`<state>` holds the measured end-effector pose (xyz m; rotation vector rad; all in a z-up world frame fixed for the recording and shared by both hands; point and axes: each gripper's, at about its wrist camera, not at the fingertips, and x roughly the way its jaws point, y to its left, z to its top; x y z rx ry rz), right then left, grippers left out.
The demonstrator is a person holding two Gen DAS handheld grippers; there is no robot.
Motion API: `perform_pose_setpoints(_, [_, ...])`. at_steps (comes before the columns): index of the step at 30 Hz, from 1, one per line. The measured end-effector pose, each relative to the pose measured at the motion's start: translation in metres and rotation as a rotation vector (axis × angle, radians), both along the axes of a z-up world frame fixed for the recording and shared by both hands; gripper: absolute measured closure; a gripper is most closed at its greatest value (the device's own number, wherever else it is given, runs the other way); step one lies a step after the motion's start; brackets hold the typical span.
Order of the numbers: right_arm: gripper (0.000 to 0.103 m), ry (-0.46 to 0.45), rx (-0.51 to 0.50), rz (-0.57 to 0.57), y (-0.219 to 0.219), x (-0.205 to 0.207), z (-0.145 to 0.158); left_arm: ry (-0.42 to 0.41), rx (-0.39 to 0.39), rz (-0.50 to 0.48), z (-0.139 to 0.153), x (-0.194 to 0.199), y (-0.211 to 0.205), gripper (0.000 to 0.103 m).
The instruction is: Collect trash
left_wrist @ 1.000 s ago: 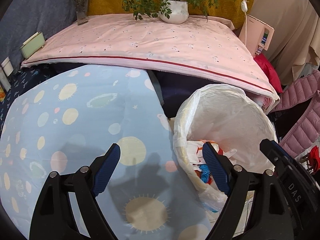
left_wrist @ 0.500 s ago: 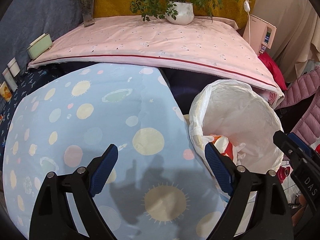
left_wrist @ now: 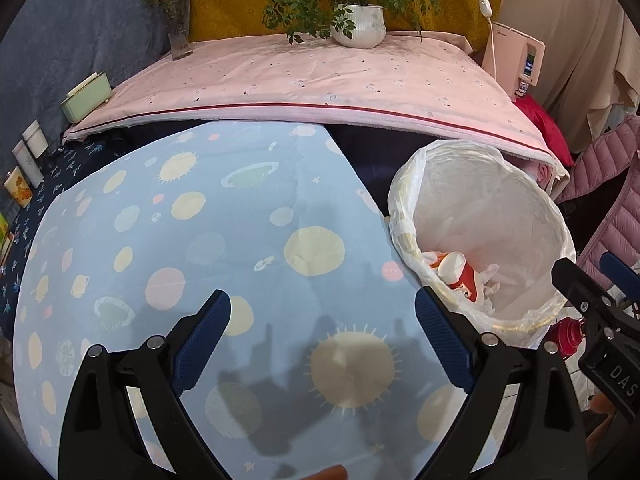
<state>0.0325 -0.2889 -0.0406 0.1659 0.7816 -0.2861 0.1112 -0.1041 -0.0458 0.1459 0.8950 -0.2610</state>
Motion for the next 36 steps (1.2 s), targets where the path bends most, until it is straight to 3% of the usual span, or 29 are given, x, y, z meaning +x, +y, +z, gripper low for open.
perform_pose_setpoints(4, [0.017, 0.002, -0.026, 0.010, 0.004, -0.007, -0.003, 0.005, 0.004, 0.011, -0.006, -0.006, 0.005, 0.014])
perform_pose_setpoints(7, [0.007, 0.008, -0.043, 0.018, 0.007, -0.012, -0.005, 0.005, 0.011, 0.019, -0.010, -0.012, 0.008, 0.012])
perform_pose_setpoints(36, [0.007, 0.010, -0.093, -0.001, 0.010, -0.038, -0.021, 0.002, 0.025, 0.048, -0.027, -0.033, 0.008, 0.011])
